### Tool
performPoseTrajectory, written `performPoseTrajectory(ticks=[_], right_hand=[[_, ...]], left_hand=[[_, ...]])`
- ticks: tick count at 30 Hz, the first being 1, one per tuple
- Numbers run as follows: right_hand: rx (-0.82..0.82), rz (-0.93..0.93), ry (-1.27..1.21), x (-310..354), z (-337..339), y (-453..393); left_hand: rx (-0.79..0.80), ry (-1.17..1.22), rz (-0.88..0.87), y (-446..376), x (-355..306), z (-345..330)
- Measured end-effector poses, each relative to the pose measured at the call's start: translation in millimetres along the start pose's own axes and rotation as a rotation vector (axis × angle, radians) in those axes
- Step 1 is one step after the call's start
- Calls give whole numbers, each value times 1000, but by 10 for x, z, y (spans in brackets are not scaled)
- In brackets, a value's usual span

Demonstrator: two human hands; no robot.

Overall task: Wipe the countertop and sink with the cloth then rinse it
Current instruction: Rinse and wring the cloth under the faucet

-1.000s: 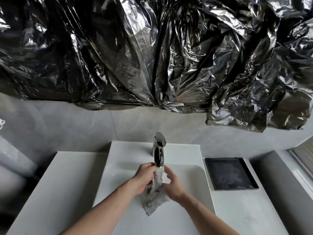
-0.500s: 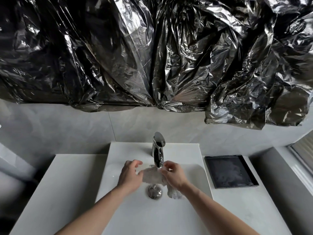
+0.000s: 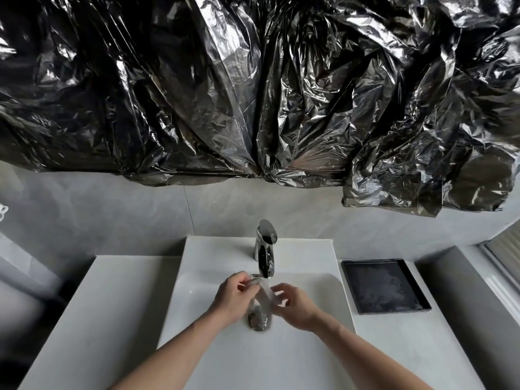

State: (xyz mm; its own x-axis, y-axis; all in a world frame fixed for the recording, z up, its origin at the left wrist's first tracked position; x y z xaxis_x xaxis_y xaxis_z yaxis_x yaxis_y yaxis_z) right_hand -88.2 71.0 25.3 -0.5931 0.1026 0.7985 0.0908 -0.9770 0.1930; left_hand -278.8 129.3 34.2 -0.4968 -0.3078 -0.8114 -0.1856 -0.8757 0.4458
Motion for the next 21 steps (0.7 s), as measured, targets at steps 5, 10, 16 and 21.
performPoseTrajectory(ticks=[5,10,16,21], right_hand=[[-98,-15,1,18,-49,-32],[-243,-124,-511,186,-66,-100],[-299,-149,-578,381,-170,-128],[-342,-149,-836,477,-118,-103]], left_hand=[[-79,-63,77,-68,111,161],[-53,-361,152,-4,214,276],[33,-526,1,132,156,26],[120,-209,137,44,66,-207]])
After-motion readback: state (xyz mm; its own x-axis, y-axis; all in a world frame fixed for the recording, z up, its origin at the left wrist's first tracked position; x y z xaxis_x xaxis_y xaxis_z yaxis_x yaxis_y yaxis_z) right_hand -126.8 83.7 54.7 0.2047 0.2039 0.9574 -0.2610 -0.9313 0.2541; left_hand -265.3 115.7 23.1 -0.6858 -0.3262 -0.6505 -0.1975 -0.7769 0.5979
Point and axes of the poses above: each hand's wrist, its own y-axis away from the middle knuckle, its own z-axis out of the back of the hand, x = y × z, the point moved 1 cm from there along -y, towards the middle knuckle, and after that the axes turned 14 degrees about z, right-handed, at the moved point
